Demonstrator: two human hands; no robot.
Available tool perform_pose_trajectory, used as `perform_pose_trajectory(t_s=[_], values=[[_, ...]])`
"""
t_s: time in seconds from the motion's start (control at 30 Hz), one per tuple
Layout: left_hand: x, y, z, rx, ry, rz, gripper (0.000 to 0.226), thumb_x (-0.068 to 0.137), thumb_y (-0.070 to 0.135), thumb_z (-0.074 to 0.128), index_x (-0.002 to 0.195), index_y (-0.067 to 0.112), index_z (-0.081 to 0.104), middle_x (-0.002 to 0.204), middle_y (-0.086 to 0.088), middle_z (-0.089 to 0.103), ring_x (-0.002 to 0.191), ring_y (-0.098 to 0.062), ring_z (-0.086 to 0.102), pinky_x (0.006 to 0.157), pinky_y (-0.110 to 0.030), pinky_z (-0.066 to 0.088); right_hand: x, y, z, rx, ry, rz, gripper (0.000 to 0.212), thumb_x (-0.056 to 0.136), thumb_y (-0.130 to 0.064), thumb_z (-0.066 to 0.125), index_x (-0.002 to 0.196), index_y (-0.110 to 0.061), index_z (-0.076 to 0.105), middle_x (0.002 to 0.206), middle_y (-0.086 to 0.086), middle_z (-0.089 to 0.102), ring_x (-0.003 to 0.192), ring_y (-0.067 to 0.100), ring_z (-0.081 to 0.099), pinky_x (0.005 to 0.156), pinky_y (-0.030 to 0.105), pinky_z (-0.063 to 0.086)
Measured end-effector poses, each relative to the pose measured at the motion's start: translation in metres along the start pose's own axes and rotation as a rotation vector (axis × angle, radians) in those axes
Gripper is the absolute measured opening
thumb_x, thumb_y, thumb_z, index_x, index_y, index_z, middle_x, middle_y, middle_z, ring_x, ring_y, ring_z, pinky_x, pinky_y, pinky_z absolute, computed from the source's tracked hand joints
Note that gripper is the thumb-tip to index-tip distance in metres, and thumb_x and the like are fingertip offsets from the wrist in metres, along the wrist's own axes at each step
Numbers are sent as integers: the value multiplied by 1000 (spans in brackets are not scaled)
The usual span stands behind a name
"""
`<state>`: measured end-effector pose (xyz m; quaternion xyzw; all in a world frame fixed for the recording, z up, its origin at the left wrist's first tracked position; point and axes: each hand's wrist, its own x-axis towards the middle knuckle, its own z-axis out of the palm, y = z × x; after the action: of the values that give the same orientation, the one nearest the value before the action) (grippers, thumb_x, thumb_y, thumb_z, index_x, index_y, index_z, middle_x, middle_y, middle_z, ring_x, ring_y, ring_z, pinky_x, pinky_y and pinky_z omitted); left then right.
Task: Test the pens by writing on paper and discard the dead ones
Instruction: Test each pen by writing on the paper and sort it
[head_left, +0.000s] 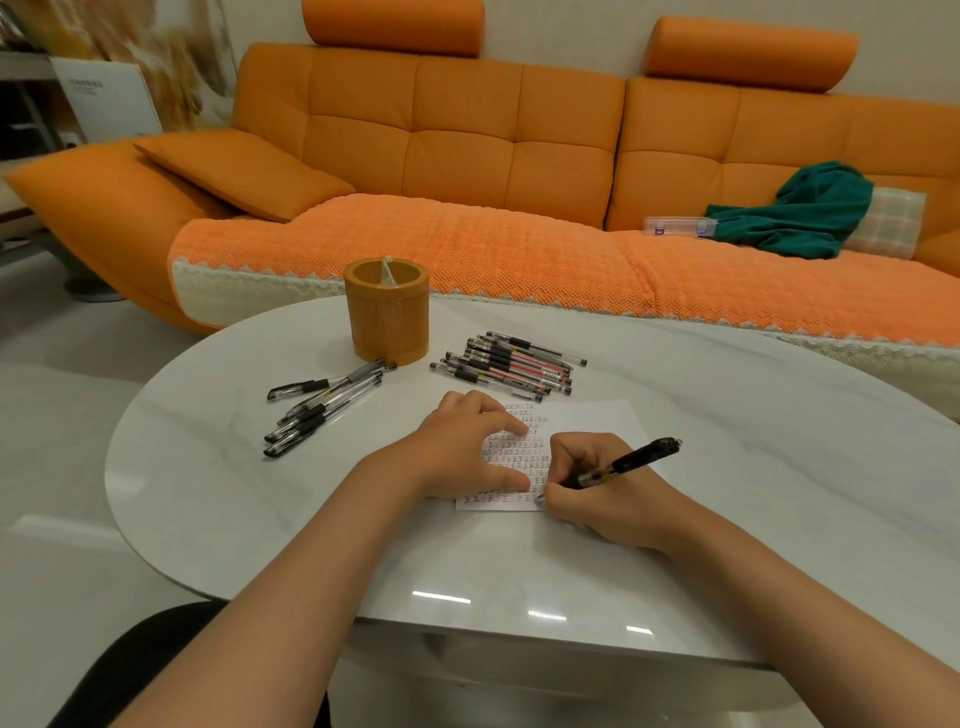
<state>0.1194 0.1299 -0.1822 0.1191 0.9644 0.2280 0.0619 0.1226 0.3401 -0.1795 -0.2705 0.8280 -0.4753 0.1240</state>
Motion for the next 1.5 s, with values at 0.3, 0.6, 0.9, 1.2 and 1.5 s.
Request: perform_pose_trajectory(t_s=[0.3,0.6,0.9,1.2,1.5], values=[[0,0,1,4,-1,-8,71,79,62,70,143,43,45,146,11,33,140,-13,19,116,-41,27,1,-1,0,1,-3,7,18,79,3,67,70,3,51,65,25,56,51,16,50,49,27,37],[1,-1,0,7,3,-5,70,80,63,69,142,45,44,146,12,33,139,-11,18,115,-38,26,1,-4,-5,221,139,65,18,85,4,63,73,-8,58,56,1,53,49,11,43,47,21,33],[-1,-4,3,7,58,39,58,84,61,64,138,43,50,139,16,39,134,-7,25,110,-36,34,7,-9,-10,-268,278,-185,20,93,-21,53,98,-28,71,102,-9,61,97,7,59,81,16,46],[-20,-21,-7,62,227,-46,33,93,48,59,125,40,61,126,16,52,122,-8,42,101,-34,42,29,-30,3,-990,215,-166,15,96,-38,55,110,-35,58,109,-12,63,82,19,58,62,30,32],[-51,-64,-39,326,363,-330,37,100,34,50,136,33,55,140,2,51,127,-20,43,103,-34,38,37,-38,31,-948,185,71,60,83,-71,45,53,-19,37,50,0,40,50,15,41,49,30,27]])
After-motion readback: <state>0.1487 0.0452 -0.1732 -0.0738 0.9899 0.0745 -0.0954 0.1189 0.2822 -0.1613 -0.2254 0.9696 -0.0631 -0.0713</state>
